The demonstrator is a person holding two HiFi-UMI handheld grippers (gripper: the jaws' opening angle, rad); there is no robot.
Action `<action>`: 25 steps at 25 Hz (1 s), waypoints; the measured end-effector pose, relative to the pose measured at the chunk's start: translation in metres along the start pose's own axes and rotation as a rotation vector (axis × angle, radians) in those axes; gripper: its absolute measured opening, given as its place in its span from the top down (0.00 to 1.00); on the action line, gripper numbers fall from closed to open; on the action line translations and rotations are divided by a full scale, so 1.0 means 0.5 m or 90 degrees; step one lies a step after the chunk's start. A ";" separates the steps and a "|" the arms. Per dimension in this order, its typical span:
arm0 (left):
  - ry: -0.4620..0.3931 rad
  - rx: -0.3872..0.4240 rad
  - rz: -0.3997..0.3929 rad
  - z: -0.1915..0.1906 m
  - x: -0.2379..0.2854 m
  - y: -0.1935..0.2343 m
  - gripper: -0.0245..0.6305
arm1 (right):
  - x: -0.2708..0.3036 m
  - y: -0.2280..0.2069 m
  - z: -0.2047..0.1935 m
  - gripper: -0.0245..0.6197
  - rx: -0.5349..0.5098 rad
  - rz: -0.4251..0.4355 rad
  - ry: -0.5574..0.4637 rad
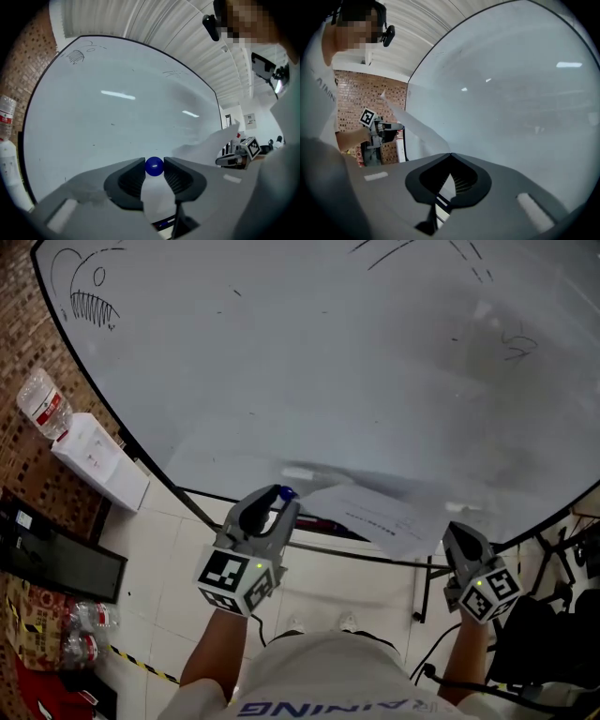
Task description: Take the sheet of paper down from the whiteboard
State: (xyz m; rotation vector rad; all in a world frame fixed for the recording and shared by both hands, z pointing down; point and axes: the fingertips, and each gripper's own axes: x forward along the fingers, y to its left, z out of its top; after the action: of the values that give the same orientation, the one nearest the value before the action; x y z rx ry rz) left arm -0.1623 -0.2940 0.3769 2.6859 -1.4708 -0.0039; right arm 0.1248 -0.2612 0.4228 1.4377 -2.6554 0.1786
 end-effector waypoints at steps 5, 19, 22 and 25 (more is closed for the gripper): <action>0.001 -0.007 0.003 -0.004 0.000 0.007 0.76 | -0.024 -0.020 0.028 0.95 -0.029 -0.028 -0.045; 0.008 -0.014 0.019 -0.024 0.017 0.008 0.76 | -0.018 -0.023 0.037 0.95 -0.057 -0.074 -0.058; 0.004 -0.014 0.019 -0.020 0.020 0.005 0.76 | -0.012 -0.015 0.051 0.95 -0.065 -0.076 -0.058; 0.000 -0.012 0.022 -0.018 0.024 0.005 0.76 | -0.007 -0.019 0.062 0.95 -0.081 -0.103 -0.056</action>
State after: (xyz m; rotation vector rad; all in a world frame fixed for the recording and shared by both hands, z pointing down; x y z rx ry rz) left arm -0.1577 -0.3047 0.3864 2.6459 -1.5092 -0.0157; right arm 0.1330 -0.2685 0.3924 1.6427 -2.5483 -0.0678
